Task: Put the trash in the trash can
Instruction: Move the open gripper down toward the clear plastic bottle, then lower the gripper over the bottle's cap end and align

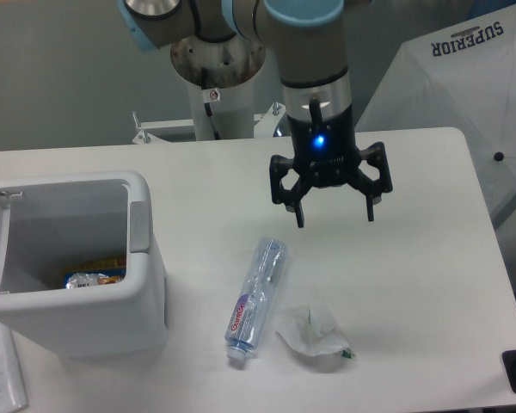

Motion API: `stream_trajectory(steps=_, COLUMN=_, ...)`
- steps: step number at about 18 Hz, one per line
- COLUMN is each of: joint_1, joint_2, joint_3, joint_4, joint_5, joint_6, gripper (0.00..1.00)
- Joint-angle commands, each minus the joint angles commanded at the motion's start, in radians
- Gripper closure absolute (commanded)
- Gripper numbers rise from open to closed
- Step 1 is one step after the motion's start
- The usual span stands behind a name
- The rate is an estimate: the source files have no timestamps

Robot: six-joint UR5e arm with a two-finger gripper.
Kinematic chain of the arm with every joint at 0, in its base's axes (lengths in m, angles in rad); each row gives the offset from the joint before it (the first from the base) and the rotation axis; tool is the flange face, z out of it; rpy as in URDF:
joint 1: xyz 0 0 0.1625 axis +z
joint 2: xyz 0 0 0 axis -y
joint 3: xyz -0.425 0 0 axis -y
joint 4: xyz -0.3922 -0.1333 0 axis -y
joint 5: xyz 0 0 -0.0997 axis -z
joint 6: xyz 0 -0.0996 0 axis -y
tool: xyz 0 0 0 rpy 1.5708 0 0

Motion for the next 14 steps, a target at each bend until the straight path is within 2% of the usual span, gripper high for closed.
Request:
stream_trajectory(steps=4, joint_1=-0.021, joint_2=-0.049, joint_3=0.003, joint_4=0.014, joint_5=0.003, joint_6=-0.037, gripper=0.00)
stream_trajectory(steps=6, joint_1=-0.040, joint_2=-0.092, joint_3=0.014, joint_4=0.016, joint_5=0.002, joint_6=-0.037, gripper=0.00)
stream_trajectory(steps=8, joint_1=-0.055, joint_2=-0.155, joint_3=0.034, joint_4=0.019, joint_5=0.000, joint_6=-0.035, gripper=0.00)
stream_trajectory(steps=12, joint_1=-0.097, joint_2=-0.302, joint_3=0.115, joint_4=0.019, joint_5=-0.003, joint_6=-0.043, gripper=0.00)
stream_trajectory(steps=14, joint_1=-0.101, joint_2=-0.328, joint_3=0.121, joint_4=0.019, joint_5=-0.008, joint_6=-0.057, gripper=0.00)
